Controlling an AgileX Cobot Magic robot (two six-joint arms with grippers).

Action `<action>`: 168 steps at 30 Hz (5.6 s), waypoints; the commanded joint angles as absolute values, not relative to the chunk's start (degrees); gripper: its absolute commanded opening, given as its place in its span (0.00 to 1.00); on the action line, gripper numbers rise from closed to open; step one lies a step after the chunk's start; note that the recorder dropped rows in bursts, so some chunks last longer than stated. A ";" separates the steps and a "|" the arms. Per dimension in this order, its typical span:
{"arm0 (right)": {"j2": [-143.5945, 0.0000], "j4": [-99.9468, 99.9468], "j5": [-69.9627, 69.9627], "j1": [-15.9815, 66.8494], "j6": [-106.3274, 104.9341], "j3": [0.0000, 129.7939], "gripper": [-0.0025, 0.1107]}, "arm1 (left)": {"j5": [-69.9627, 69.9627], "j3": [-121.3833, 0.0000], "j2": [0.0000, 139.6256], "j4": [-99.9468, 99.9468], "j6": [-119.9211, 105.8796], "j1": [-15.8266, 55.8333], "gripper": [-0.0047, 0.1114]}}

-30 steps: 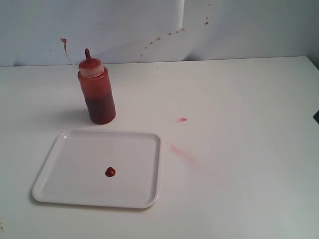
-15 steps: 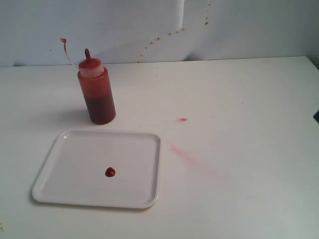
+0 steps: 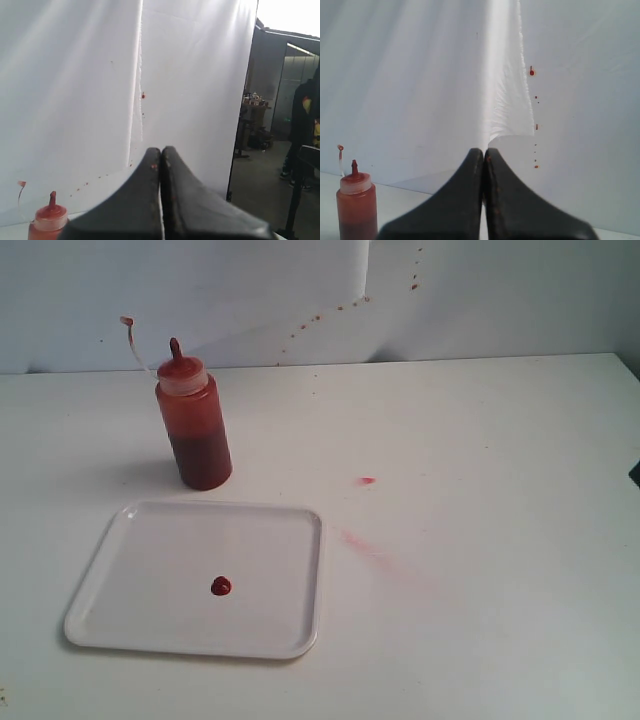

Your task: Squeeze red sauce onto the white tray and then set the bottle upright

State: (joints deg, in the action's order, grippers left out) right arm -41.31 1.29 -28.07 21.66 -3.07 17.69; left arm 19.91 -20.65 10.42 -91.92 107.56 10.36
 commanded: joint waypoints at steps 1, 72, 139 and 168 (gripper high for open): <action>-40.95 0.44 -28.48 21.33 -2.97 17.42 0.02 | 19.01 -18.21 6.52 -92.19 109.20 10.21 0.04; -40.95 0.62 -28.48 21.33 -2.96 17.42 0.02 | -16.46 0.00 0.00 -7.87 11.94 -2.34 0.04; 0.00 2.40 19.10 -4.00 -5.57 0.00 0.02 | -16.46 0.00 0.00 -7.87 11.72 -2.36 0.04; 0.00 2.61 19.13 -4.00 -4.44 0.00 0.02 | -16.46 0.00 0.00 -7.87 11.72 -2.36 0.04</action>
State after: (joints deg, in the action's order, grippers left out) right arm -0.32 2.43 19.19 -3.62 -4.53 0.20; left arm -16.89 -0.28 0.30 -7.87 11.62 -2.69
